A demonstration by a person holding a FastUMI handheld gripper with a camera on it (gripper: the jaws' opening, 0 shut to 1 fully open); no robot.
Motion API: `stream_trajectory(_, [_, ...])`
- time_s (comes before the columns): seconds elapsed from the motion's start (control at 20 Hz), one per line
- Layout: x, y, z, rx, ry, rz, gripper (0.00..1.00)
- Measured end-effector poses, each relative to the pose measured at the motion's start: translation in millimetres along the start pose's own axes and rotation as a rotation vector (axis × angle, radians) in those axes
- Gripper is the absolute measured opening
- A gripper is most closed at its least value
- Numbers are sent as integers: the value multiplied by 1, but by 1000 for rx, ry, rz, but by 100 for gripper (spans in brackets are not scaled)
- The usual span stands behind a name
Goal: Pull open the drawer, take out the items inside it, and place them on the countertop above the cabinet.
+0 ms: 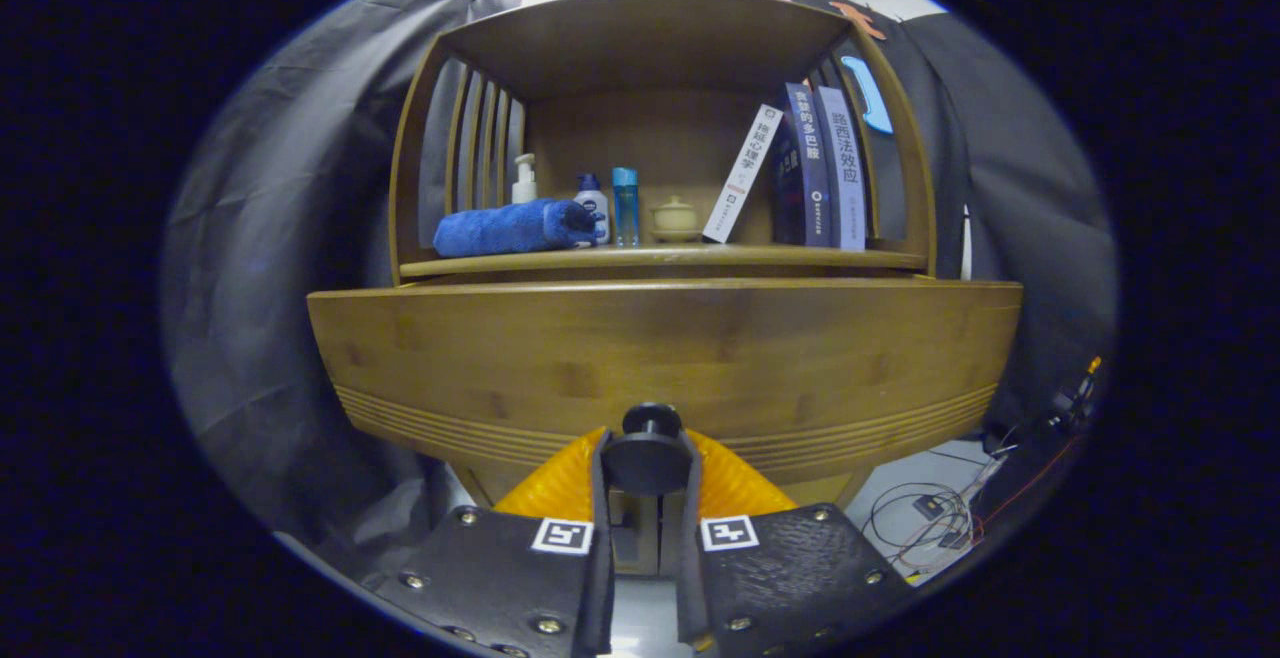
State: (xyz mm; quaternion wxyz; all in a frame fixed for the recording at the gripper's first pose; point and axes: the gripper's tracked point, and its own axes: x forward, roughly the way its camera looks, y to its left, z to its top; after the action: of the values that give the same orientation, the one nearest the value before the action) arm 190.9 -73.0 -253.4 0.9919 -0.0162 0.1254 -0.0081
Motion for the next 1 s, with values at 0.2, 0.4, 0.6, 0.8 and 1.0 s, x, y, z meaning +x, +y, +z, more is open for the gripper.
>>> stream_trajectory(0.2, [-3, -1, -1, 8, 17, -9, 25])
stream_trajectory(0.4, [-4, -1, -1, 4, 25, -7, 25])
stream_trajectory(0.6, [-5, -1, 0, 3, 34, 9, 25])
stream_trajectory(0.8, [1, -2, 5, -4, 12, 20, 25])
stream_trajectory(1.0, [-9, -1, 2, 4, 41, 31, 41])
